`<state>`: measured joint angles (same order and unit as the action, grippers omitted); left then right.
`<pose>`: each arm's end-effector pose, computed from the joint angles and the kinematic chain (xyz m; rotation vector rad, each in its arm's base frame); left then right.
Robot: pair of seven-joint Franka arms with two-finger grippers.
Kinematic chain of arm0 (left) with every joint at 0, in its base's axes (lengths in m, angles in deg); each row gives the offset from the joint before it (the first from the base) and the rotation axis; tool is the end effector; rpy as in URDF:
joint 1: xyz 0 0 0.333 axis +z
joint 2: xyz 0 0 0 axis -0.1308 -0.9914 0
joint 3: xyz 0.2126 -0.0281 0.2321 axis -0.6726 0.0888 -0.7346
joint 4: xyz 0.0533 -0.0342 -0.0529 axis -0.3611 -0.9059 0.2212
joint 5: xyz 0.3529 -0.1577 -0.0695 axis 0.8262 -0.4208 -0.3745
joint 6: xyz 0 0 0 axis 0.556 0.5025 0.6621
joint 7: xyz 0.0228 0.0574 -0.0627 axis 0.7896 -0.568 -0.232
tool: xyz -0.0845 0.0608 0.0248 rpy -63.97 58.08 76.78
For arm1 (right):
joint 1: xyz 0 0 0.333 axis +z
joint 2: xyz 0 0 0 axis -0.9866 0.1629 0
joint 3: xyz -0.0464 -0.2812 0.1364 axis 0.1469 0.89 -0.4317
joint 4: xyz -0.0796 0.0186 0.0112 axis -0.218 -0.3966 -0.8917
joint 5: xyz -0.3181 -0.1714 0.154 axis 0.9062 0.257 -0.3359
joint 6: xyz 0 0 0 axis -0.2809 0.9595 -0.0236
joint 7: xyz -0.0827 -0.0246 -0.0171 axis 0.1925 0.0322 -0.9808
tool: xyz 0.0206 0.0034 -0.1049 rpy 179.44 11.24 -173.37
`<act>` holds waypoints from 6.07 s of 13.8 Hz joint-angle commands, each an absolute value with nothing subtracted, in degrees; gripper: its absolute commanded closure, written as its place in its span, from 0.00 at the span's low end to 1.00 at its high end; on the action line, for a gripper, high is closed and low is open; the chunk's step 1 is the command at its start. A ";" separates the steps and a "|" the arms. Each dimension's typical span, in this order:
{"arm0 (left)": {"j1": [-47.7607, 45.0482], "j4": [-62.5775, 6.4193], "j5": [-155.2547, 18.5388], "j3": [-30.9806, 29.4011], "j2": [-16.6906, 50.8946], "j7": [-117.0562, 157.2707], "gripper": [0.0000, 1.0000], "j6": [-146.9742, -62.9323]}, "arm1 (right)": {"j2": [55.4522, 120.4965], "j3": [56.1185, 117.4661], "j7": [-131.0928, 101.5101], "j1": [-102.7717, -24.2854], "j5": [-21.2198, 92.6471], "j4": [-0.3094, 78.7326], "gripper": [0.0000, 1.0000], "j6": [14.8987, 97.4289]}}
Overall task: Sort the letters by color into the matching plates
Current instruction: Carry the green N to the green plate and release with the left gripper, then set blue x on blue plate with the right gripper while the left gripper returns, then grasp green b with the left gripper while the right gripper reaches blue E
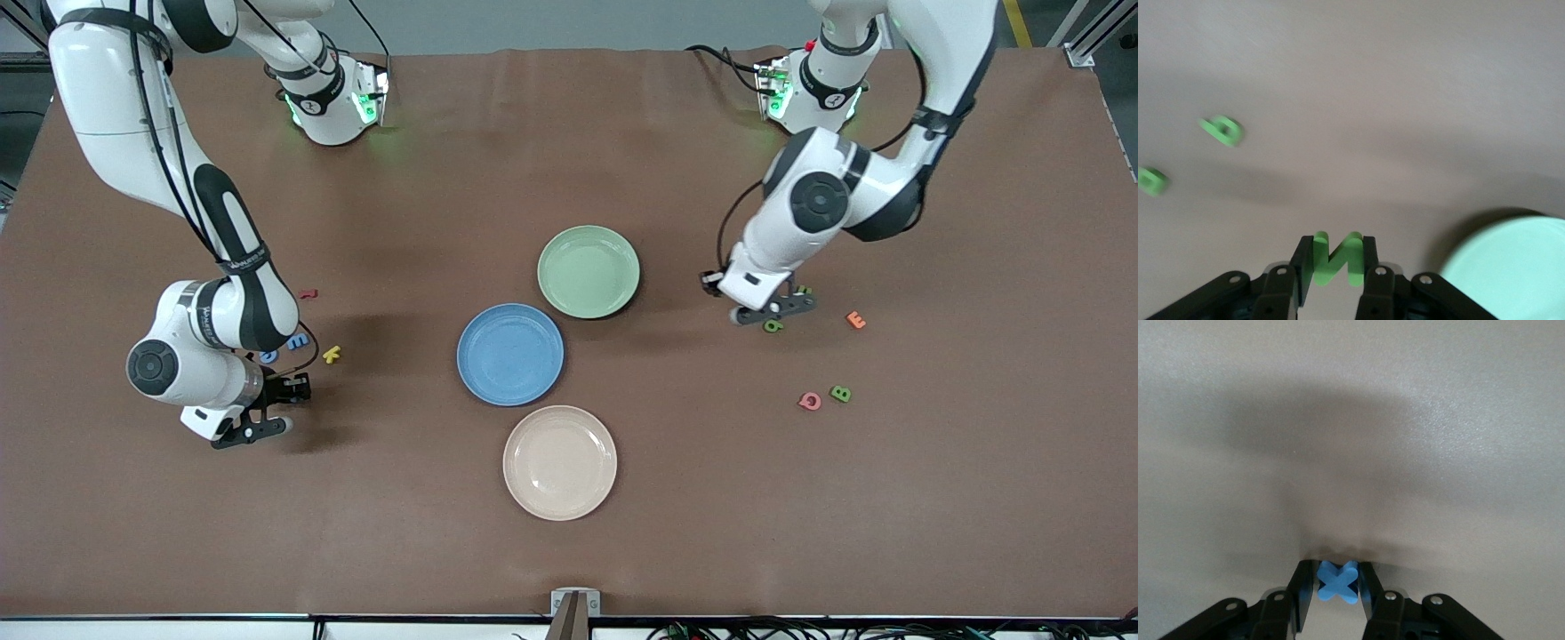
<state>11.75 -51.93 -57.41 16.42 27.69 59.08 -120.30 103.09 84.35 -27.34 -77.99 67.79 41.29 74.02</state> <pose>0.4782 -0.2851 0.2948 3.0508 0.3618 -0.1908 0.6498 -0.0005 0.1742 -3.0718 -0.3836 0.1593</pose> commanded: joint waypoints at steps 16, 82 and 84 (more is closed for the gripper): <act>-8.12 -42.46 -56.38 16.31 10.47 88.27 0.85 -128.42 | 94.40 83.80 -4.90 -66.33 67.64 34.32 0.86 49.02; 22.20 -58.97 -30.10 10.50 17.06 124.49 0.40 -136.94 | 86.48 86.62 -23.21 -74.30 72.03 63.67 0.01 78.61; 22.20 -58.89 -29.75 10.50 16.97 124.49 0.43 -137.03 | 86.57 86.62 -23.21 -74.47 72.03 64.55 0.01 80.28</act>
